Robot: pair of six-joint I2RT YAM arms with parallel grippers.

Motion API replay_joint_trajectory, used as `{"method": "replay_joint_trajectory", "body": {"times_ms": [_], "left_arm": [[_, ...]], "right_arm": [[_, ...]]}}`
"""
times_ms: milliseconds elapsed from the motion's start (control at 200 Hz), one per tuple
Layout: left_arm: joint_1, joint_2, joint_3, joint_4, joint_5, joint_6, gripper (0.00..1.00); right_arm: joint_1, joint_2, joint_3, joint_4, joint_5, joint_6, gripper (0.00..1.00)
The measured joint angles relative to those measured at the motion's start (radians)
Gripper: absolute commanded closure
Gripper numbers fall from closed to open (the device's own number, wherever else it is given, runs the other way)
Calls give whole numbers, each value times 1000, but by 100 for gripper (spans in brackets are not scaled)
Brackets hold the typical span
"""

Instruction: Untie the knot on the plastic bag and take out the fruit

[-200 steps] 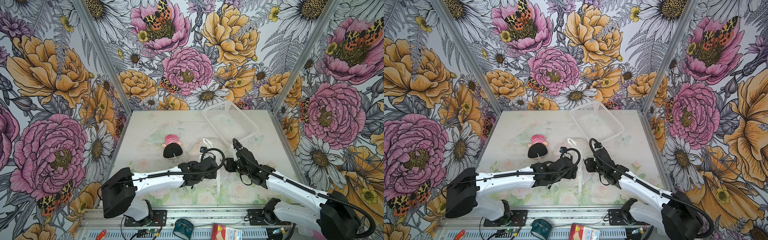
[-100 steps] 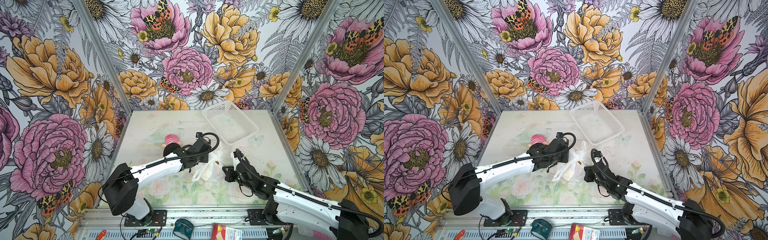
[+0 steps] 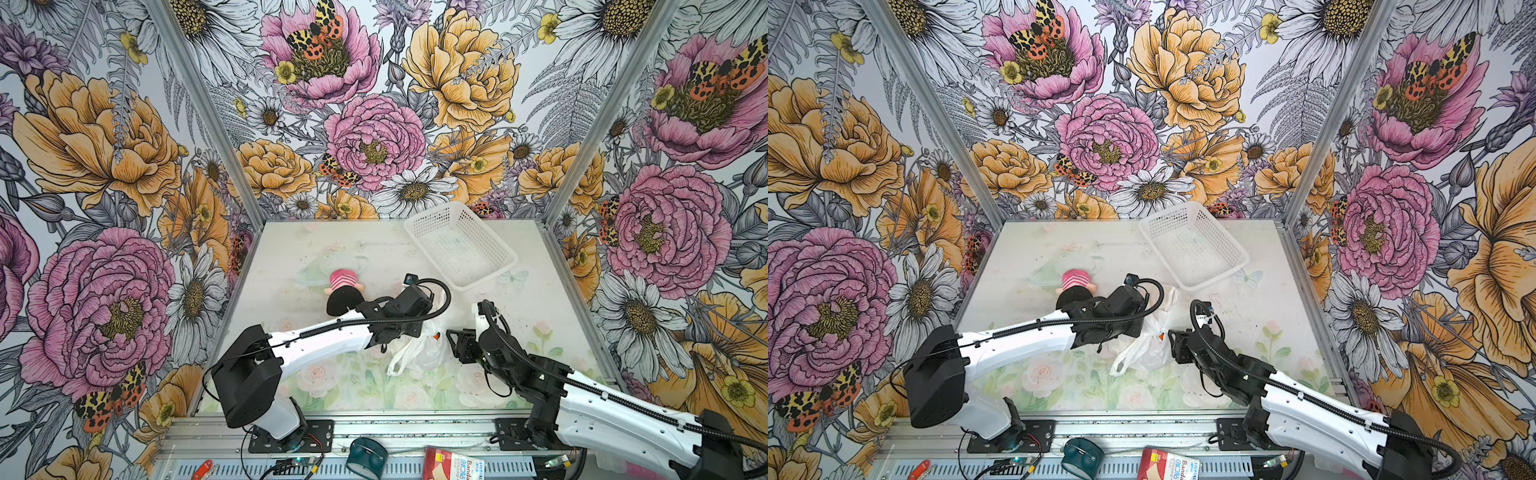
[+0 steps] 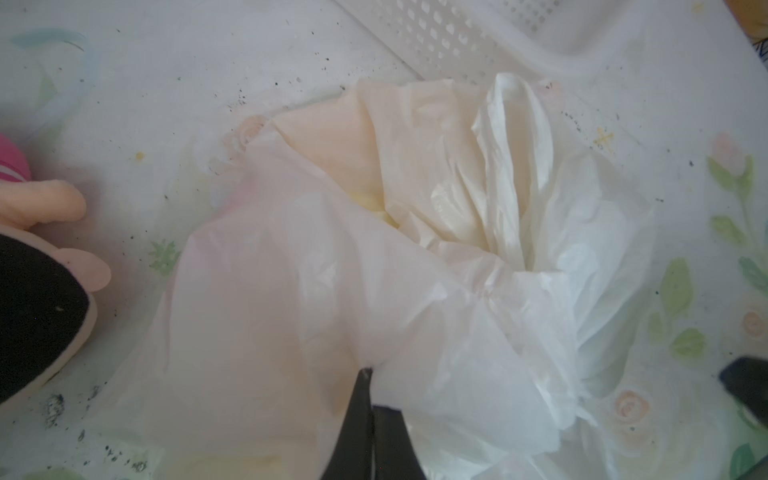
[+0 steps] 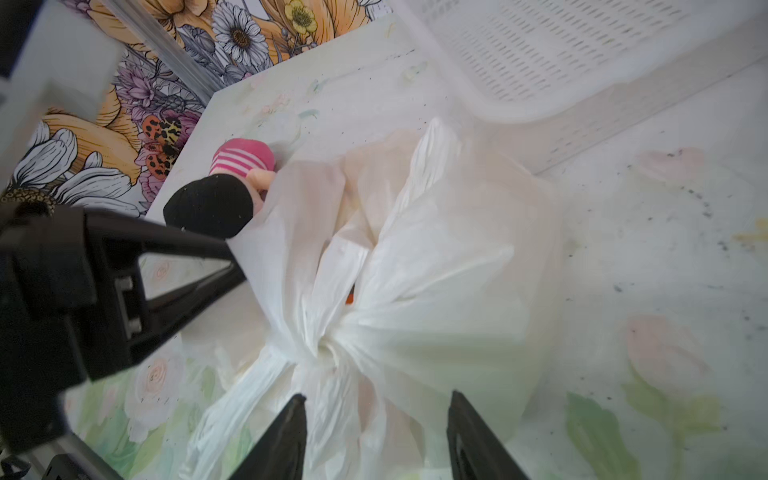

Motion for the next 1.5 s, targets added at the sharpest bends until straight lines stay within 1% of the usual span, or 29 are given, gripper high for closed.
{"method": "replay_joint_trajectory", "body": {"times_ms": [70,120,230,340,370,435,470,475,480,540,590,721,816,861,921,971,1041,1246,1386,1401,1466,1501], "left_arm": [[-34,0,-9,-4,-17,-11,95],[-46,1,-9,-5,-24,-22,95],[-48,4,-9,-5,-36,-37,95],[-43,5,-8,-7,-34,-37,95],[-41,5,-4,-14,-32,-36,94],[-32,4,13,-35,-21,-36,95],[-25,4,27,-47,-12,-37,95],[-24,4,29,-48,-11,-37,95],[-23,4,32,-48,-11,-37,95],[-13,4,60,-60,3,-37,96],[-6,4,86,-67,15,-35,100],[-4,22,170,-76,25,-6,100],[-12,26,177,-55,-13,34,100],[-15,20,151,-15,-34,60,100],[-15,-3,76,69,-53,103,100],[-13,-31,-2,133,-51,135,100],[-2,-64,-73,168,-45,167,100],[6,-151,-124,269,-61,221,100],[6,-142,-124,306,-61,229,100],[6,-137,-124,309,-61,229,100],[6,-114,-121,313,-61,230,100],[6,-100,-118,312,-61,230,100]], "right_arm": [[-52,20,26,-10,-20,-21,41],[-71,52,45,-13,-33,-37,39],[-73,136,68,-15,-78,-60,33],[-73,198,69,-30,-106,-76,33],[-73,208,69,-34,-109,-81,37],[-73,215,69,-40,-111,-92,54],[-73,215,69,-42,-109,-93,64],[-73,215,69,-41,-109,-87,67],[-73,215,69,-41,-109,-84,67],[-73,215,69,-41,-105,-97,88],[-79,215,69,-43,-102,-96,100],[-101,214,69,-46,-82,-97,100],[-105,196,64,-47,-64,-97,100],[-105,173,58,-48,-58,-97,100],[-105,134,47,-48,-46,-97,100],[-105,98,37,-48,-37,-98,100],[-105,58,27,-48,-24,-99,100],[-105,-29,-31,-44,26,-109,100],[-105,-77,-59,-48,36,-116,100],[-105,-79,-60,-48,36,-116,96],[-105,-82,-60,-47,32,-117,72],[-105,-80,-60,-46,24,-122,55]]}}
